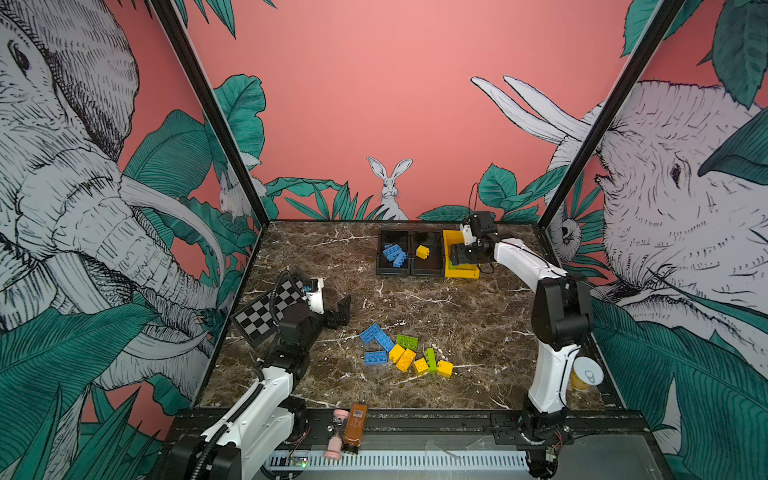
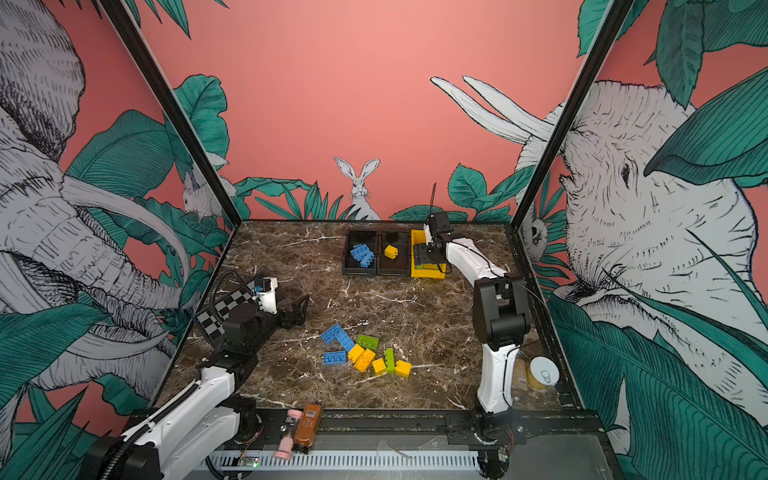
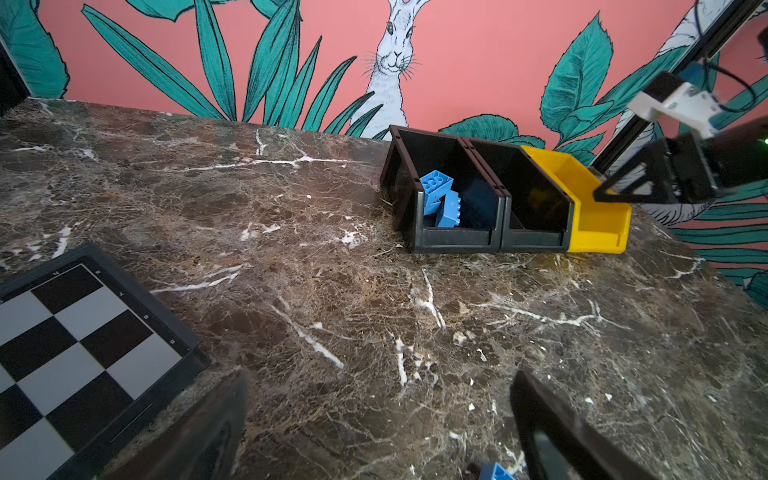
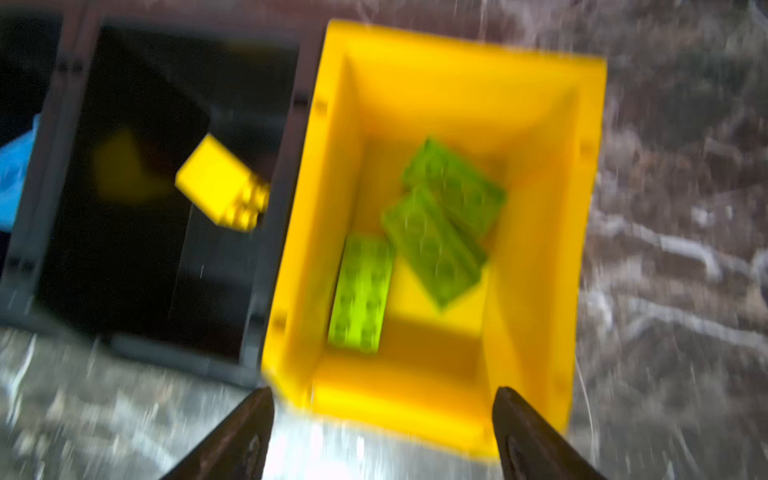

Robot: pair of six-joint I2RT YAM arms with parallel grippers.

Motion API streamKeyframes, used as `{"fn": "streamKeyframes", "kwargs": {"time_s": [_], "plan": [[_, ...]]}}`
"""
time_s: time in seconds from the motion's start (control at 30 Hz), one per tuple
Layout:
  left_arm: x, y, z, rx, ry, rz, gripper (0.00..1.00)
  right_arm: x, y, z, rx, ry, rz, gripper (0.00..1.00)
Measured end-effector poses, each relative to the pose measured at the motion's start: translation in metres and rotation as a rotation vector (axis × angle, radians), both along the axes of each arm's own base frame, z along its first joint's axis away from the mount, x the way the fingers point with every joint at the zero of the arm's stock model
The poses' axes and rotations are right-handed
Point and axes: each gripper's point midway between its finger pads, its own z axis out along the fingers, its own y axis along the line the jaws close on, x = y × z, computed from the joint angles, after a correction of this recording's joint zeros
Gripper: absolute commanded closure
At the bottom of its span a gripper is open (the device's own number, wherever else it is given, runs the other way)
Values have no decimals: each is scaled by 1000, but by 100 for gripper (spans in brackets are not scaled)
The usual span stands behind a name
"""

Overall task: Sort the legos into containers by color
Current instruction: 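Move the right gripper back over a yellow brick in the pile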

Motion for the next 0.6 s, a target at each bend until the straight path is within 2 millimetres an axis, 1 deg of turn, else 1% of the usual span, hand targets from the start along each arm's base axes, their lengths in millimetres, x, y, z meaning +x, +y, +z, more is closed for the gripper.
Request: {"fn": "streamKeyframes", "kwargs": {"time_s": [0.07, 0.13, 0.17, 0.2, 0.23, 0.27, 0.33, 0.4, 0.47, 0.53, 0.6], "plan": [[0, 0, 2, -1, -6, 0, 1, -34, 5, 10, 2, 13, 41, 25], [0, 0, 3, -3, -9, 0, 1, -77, 16, 17, 3, 15, 100, 26], [-1, 0, 3, -3, -10, 0, 1, -103, 25, 18, 6, 25, 142, 26], [-1, 0, 3, -3, -10, 0, 1, -131, 33, 17, 7, 37, 188, 26], [-1, 0, 3, -3, -10, -1, 1, -150, 39, 16, 8, 49, 222, 27], [-1, 0, 3, -3, -10, -2, 1, -176, 49, 13, 12, 64, 275, 27], [-1, -1, 2, -4, -7, -5, 1, -211, 58, 5, 14, 97, 337, 28], [-1, -2, 1, -5, -2, -11, 1, -241, 61, -5, 13, 128, 371, 28], [-1, -3, 1, -8, 0, -16, 1, -261, 60, -14, 2, 153, 387, 29], [-1, -3, 1, -8, 0, -18, 1, -276, 59, -18, -14, 169, 403, 29], [-1, -3, 1, -8, 0, -17, 1, -285, 61, -18, -29, 174, 420, 29]]}}
